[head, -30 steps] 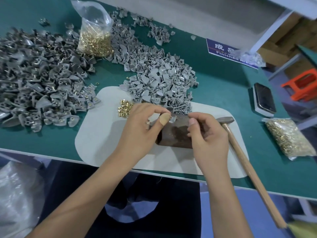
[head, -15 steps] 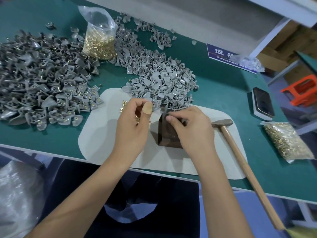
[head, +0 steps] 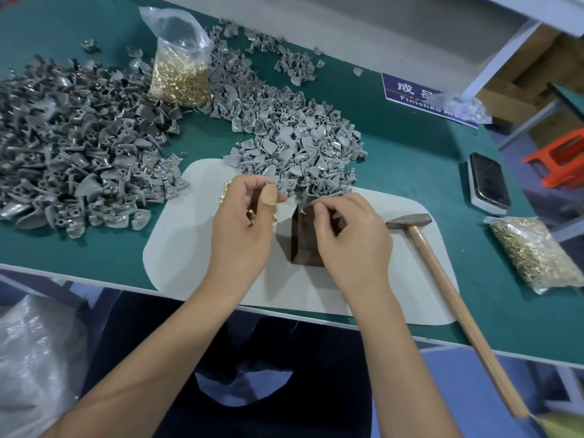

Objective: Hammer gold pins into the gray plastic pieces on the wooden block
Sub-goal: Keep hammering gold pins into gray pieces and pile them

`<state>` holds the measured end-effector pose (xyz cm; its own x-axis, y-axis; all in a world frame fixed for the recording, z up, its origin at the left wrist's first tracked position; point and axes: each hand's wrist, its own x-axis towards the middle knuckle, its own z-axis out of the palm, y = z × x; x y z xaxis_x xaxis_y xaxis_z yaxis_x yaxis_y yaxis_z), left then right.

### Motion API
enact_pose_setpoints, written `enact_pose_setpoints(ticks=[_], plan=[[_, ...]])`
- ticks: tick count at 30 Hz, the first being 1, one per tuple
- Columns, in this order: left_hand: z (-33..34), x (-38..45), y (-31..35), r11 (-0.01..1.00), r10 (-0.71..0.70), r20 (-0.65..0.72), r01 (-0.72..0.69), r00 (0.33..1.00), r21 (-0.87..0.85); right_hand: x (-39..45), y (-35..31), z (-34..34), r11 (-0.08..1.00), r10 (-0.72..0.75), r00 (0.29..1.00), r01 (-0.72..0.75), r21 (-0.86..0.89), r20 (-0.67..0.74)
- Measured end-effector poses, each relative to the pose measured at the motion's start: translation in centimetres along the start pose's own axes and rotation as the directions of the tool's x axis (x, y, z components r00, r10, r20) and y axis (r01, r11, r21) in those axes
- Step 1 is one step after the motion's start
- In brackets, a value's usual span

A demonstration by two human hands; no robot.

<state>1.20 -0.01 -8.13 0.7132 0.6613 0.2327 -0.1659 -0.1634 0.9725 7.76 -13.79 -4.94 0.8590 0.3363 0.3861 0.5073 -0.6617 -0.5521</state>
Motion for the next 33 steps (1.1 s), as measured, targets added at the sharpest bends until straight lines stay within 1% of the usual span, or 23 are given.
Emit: enact_pose_setpoints(ticks=[2, 4, 6, 9, 13, 14, 15, 16, 18, 19, 21, 24, 27, 30, 33], plan=[[0.0, 0.0, 0.0, 1.000, -0.007, 0.004, 0.007, 1.000, -0.001, 0.0, 0.0, -0.2, 0.999, 0.014, 1.000, -0.013, 0.049, -0.004], [0.0, 0.0, 0.0, 1.000, -0.002, 0.010, 0.002, 1.000, 0.004, 0.1, -0.2, -0.1, 0.998, 0.025, 1.000, -0.026, 0.057, 0.011], [0.1, 0.0, 0.1, 1.000, 0.010, 0.019, -0.010, 1.000, 0.016, 0.3, -0.5, 0.1, 0.999, 0.031, 0.999, -0.031, 0.009, 0.026], [0.2, 0.0, 0.1, 0.999, 0.019, 0.028, -0.020, 0.999, 0.032, 0.5, -0.8, 0.6, 0.998, -0.005, 1.000, 0.006, -0.069, 0.010], [0.2, 0.1, 0.2, 0.998, 0.024, 0.046, -0.026, 0.999, 0.053, 0.3, -0.5, 0.8, 0.997, -0.044, 0.999, 0.043, -0.069, -0.025], [0.2, 0.1, 0.2, 0.998, 0.035, 0.060, -0.039, 0.998, 0.054, 0.2, -0.4, 0.8, 0.998, -0.046, 0.998, 0.045, -0.043, -0.041], [0.2, 0.1, 0.2, 0.996, 0.058, 0.077, -0.063, 0.995, 0.064, 0.1, -0.2, 0.6, 0.999, -0.032, 0.998, 0.033, 0.022, -0.056], [0.2, 0.0, 0.3, 0.992, 0.084, 0.095, -0.092, 0.992, 0.083, 0.1, 0.0, 0.4, 0.990, 0.001, 0.998, 0.008, 0.138, -0.066], [0.3, -0.1, 0.4, 0.986, 0.113, 0.131, -0.128, 0.985, 0.111, 0.1, 0.4, -0.5, 0.904, 0.089, 0.995, -0.061, 0.422, -0.047], [0.4, -0.1, 0.4, 0.985, 0.116, 0.142, -0.133, 0.983, 0.114, 0.1, 0.7, -1.0, 0.847, 0.114, 0.993, -0.083, 0.524, -0.027], [0.5, -0.3, 0.5, 0.986, 0.119, 0.140, -0.134, 0.983, 0.100, -0.1, 1.4, -2.1, 0.756, 0.141, 0.990, -0.122, 0.643, 0.021], [0.5, -0.3, 0.4, 0.987, 0.122, 0.132, -0.134, 0.984, 0.088, -0.2, 2.3, -3.3, 0.664, 0.207, 0.973, -0.213, 0.716, 0.098], [0.5, -0.4, 0.4, 0.982, 0.142, 0.155, -0.159, 0.978, 0.100, -0.1, 2.8, -3.9, 0.625, 0.258, 0.952, -0.295, 0.722, 0.165], [0.5, -0.5, 0.6, 0.967, 0.186, 0.188, -0.214, 0.964, 0.141, -0.1, 2.6, -4.2, 0.654, 0.240, 0.952, -0.302, 0.694, 0.188], [0.5, -0.5, 0.6, 0.960, 0.206, 0.202, -0.237, 0.957, 0.147, -0.2, 2.1, -4.5, 0.738, 0.193, 0.967, -0.255, 0.625, 0.168]])
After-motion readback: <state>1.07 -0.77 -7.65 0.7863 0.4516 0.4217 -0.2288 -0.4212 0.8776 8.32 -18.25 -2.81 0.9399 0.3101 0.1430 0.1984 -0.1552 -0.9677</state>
